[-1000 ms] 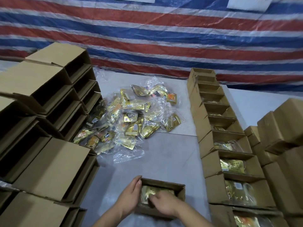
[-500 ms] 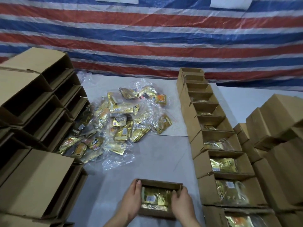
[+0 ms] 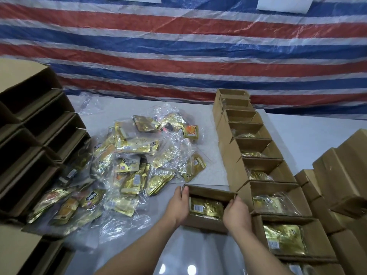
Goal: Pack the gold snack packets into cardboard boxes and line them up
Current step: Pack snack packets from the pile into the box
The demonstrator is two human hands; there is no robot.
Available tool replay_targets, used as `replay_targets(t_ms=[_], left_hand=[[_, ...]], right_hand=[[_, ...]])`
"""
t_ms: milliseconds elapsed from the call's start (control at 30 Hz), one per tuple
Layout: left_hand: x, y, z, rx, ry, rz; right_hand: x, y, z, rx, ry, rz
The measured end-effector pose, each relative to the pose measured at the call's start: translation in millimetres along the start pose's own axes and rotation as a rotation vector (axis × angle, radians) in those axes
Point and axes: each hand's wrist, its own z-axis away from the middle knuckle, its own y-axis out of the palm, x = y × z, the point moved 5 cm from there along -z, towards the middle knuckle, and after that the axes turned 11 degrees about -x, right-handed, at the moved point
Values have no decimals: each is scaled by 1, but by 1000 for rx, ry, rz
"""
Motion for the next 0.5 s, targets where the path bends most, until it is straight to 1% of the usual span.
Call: replay_targets(t_ms=[100, 200, 367, 500], left_hand=[[-16, 12, -30, 5, 28, 11], [-27, 20, -51, -9, 60, 52], [-37, 26, -75, -15, 8, 31], [-37, 27, -70, 10, -12, 40]], right_hand=[[11, 5, -31, -37, -8, 10], [23, 11, -55, -39, -12, 53], [37, 14, -81, -61, -50, 113], [38, 11, -85, -66, -67, 120]])
